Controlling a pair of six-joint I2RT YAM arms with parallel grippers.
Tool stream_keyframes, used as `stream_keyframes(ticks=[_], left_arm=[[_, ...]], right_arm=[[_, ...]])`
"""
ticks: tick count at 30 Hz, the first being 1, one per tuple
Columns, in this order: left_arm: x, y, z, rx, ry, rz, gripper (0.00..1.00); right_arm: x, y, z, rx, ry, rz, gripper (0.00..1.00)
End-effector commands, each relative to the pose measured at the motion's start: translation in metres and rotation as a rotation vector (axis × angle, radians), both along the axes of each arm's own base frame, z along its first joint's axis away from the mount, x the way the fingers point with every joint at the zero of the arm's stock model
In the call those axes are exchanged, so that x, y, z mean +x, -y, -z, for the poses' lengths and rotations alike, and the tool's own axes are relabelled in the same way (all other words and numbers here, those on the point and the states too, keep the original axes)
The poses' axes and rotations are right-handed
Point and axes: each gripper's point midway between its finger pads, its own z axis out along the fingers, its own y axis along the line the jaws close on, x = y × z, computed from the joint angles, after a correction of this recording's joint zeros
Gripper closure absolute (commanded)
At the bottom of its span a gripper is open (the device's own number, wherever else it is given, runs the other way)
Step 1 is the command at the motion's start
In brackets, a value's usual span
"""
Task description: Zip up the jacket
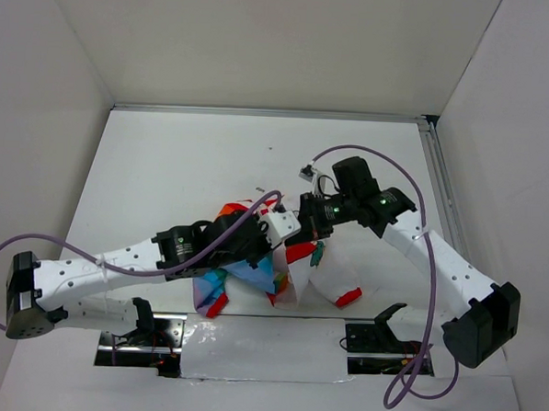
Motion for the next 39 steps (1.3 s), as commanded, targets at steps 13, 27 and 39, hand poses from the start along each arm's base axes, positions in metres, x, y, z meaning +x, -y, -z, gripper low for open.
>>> stream_keyframes(ticks=[13, 27, 39], left_arm=[[-0.047, -0.039, -0.046, -0.391, -0.485, -0.361, 0.01], [-0.09, -0.001, -0.026, -0.631, -1.161, -0.613, 0.01], [-0.068, -0.042, 0.125, -0.579, -1.247, -0.984, 0.07]], right_arm=[[0.009, 0.002, -0.028, 0.14, 0.098, 0.036, 1.0], [0.003, -0.002, -0.012, 0.122, 0.206, 0.213, 1.0], [-0.012, 0.002, 0.048, 0.052, 0.139, 0.19, 1.0]])
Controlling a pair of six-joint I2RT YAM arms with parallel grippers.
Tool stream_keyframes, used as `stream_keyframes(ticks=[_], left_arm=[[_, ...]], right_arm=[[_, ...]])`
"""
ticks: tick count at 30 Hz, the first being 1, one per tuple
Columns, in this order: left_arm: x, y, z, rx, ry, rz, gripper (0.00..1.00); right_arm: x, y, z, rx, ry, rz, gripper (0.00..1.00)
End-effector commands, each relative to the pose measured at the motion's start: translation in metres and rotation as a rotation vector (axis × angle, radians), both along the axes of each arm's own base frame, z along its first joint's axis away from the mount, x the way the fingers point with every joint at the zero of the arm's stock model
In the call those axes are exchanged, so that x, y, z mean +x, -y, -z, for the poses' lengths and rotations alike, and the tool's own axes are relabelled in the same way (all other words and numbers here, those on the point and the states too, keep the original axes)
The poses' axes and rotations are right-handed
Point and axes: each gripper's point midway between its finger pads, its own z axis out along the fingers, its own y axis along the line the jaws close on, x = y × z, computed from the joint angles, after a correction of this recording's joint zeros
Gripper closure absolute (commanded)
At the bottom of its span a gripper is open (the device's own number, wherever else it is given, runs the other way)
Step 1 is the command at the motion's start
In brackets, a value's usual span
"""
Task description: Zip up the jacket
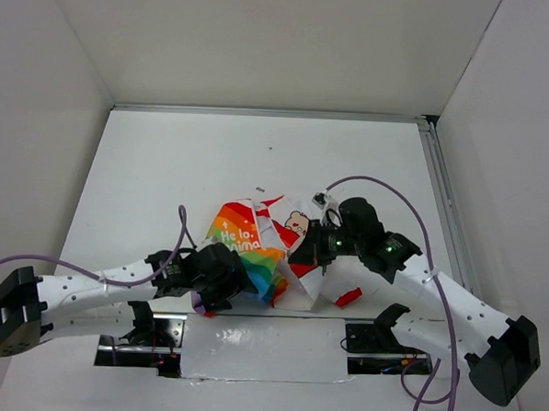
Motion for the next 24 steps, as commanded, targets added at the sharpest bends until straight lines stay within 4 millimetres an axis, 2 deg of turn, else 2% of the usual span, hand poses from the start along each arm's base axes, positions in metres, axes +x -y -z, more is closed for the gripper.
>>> stream_keyframes(ticks=[1, 2, 3, 5, 7, 8, 9, 10, 12, 13, 15, 16, 17, 18, 19, 20, 21, 22, 23, 24], left_arm=[[0.029, 0.009, 0.001, -0.1, 0.079, -0.08, 0.07], [0.042, 0.002, 0.005, -0.079, 0.104, -0.113, 0.1], [0.056, 0.006, 0.0, -0.108, 0.161, -0.119, 0.12], [0.084, 0.001, 0.003, -0.083, 0.227, -0.121, 0.16], [0.112, 0.01, -0.016, -0.132, 0.32, -0.104, 0.18], [0.127, 0.004, -0.006, -0.101, 0.303, -0.115, 0.25], [0.145, 0.009, -0.02, -0.124, 0.348, -0.116, 0.27], [0.164, 0.002, -0.011, -0.088, 0.346, -0.135, 0.28], [0.19, 0.006, -0.023, -0.105, 0.388, -0.118, 0.3], [0.201, 0.004, -0.01, -0.072, 0.391, -0.082, 0.31], [0.242, -0.002, -0.019, -0.092, 0.452, -0.041, 0.37], [0.253, -0.001, -0.023, -0.097, 0.472, -0.011, 0.38], [0.259, 0.0, -0.024, -0.095, 0.471, 0.024, 0.45], [0.274, 0.008, -0.046, -0.126, 0.499, 0.053, 0.45], [0.282, 0.006, -0.041, -0.1, 0.505, 0.101, 0.47], [0.28, 0.006, -0.038, -0.083, 0.471, 0.114, 0.5], [0.286, 0.008, -0.046, -0.074, 0.476, 0.123, 0.49], [0.281, 0.009, -0.045, -0.067, 0.465, 0.151, 0.49], [0.277, 0.009, -0.046, -0.063, 0.452, 0.157, 0.48], [0.267, 0.007, -0.04, -0.06, 0.433, 0.176, 0.46]], right_arm=[[0.003, -0.01, 0.002, 0.03, 0.04, -0.017, 1.0], [0.003, -0.012, 0.004, 0.031, 0.047, -0.025, 1.0], [0.004, -0.013, 0.006, 0.025, 0.048, -0.028, 1.0], [0.005, -0.013, 0.012, -0.001, 0.057, -0.025, 1.0], [0.008, -0.014, 0.023, -0.034, 0.038, -0.024, 1.0], [0.008, -0.016, 0.025, -0.039, 0.043, -0.031, 1.0], [0.009, -0.018, 0.029, -0.045, 0.036, -0.032, 1.0], [0.011, -0.021, 0.034, -0.052, 0.031, -0.035, 1.0], [0.016, -0.024, 0.041, -0.07, 0.026, -0.023, 1.0], [0.019, -0.025, 0.041, -0.074, 0.032, -0.021, 1.0], [0.033, -0.026, 0.042, -0.104, 0.06, 0.027, 1.0], [0.038, -0.026, 0.043, -0.114, 0.067, 0.042, 1.0], [0.046, -0.029, 0.038, -0.113, 0.08, 0.06, 1.0], [0.053, -0.03, 0.042, -0.13, 0.074, 0.079, 1.0], [0.057, -0.032, 0.042, -0.132, 0.069, 0.088, 1.0], [0.064, -0.037, 0.033, -0.116, 0.081, 0.091, 1.0], [0.068, -0.04, 0.035, -0.12, 0.071, 0.094, 1.0], [0.073, -0.041, 0.034, -0.114, 0.064, 0.109, 1.0], [0.081, -0.046, 0.022, -0.084, 0.068, 0.128, 1.0], [0.086, -0.049, 0.025, -0.091, 0.049, 0.139, 1.0]])
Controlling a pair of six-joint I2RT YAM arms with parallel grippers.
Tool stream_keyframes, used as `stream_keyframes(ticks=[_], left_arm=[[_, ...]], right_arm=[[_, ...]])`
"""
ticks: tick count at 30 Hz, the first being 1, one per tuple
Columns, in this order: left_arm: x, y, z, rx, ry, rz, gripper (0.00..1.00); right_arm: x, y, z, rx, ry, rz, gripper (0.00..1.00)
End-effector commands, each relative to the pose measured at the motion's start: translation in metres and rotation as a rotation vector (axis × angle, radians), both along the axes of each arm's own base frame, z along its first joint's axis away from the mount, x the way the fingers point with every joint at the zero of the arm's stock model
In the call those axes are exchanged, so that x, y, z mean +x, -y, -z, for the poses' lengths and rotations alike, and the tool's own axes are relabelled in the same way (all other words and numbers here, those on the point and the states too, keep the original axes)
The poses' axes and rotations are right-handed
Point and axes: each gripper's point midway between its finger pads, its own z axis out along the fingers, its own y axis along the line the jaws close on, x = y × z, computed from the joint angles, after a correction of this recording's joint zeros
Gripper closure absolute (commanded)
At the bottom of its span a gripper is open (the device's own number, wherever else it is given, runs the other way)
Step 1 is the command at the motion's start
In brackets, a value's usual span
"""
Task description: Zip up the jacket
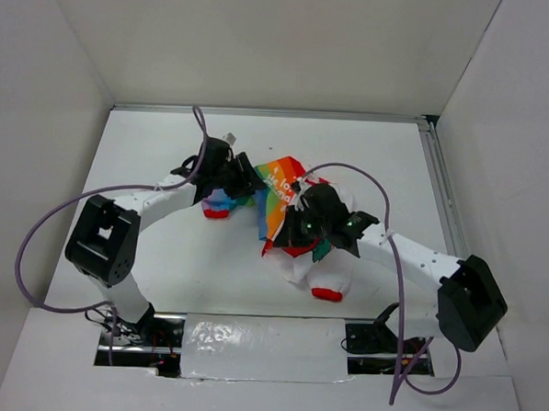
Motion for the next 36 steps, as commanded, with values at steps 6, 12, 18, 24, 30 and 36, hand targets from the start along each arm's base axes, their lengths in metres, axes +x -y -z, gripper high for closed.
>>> stream_keyframes(ticks=[6, 12, 18, 24, 30, 36], left_arm=[[-0.093, -0.012, -0.023, -0.055, -0.097, 0.152, 0.15], [-0.14, -0.009, -0.045, -0.226, -0.107, 0.166, 0.07], [-0.146, 0.014, -0.061, -0.32, -0.108, 0.189, 0.14], [-0.136, 0.026, -0.059, -0.35, -0.145, 0.164, 0.21], [-0.136, 0.033, -0.054, -0.375, -0.158, 0.176, 0.28], [-0.134, 0.037, -0.059, -0.399, -0.143, 0.161, 0.38]], right_arm=[[0.047, -0.032, -0.046, 0.172, 0.019, 0.054, 1.0], [0.031, -0.044, -0.062, 0.318, 0.02, -0.037, 1.0], [0.017, -0.04, -0.061, 0.305, 0.038, -0.062, 1.0], [0.02, -0.03, -0.06, 0.291, 0.058, -0.033, 1.0], [0.018, -0.024, -0.057, 0.244, 0.069, -0.062, 1.0], [0.009, -0.026, -0.047, 0.229, 0.044, -0.127, 1.0]])
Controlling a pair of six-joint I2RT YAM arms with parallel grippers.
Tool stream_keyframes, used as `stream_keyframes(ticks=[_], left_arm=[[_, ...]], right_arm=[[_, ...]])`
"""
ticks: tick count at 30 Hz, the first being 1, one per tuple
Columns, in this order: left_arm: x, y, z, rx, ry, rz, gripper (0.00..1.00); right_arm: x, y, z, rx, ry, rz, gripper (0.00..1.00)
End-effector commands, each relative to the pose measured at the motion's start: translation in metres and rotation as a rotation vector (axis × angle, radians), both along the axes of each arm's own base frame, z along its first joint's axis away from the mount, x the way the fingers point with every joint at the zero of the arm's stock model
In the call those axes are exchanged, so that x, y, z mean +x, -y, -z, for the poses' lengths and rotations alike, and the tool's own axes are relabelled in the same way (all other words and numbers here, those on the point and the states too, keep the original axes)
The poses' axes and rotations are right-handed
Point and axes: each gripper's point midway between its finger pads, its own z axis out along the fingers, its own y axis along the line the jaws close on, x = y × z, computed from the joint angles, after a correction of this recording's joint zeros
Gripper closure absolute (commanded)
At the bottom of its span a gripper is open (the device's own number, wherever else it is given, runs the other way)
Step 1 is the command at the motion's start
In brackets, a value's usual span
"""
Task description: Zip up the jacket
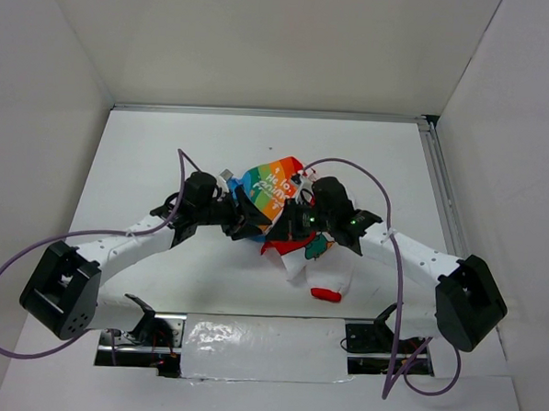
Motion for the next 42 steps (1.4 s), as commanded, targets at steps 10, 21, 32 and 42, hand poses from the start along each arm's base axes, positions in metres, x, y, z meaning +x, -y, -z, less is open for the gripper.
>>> stream_keyframes(ticks=[10, 21, 32, 42], left_arm=[[0.005, 0.009, -0.016, -0.034, 0.043, 0.007, 0.88], [-0.002, 0.0, -0.007, 0.045, 0.147, 0.006, 1.0], [-0.022, -0.007, 0.01, 0.142, 0.227, 0.068, 1.0], [-0.055, -0.029, 0.027, 0.232, 0.183, 0.088, 1.0]], right_arm=[[-0.003, -0.004, -0.011, 0.013, 0.049, -0.054, 1.0], [0.025, 0.011, -0.034, -0.051, 0.093, 0.035, 1.0], [0.051, 0.034, -0.004, -0.336, 0.024, 0.138, 1.0], [0.142, 0.087, 0.01, -0.614, 0.126, 0.539, 1.0]])
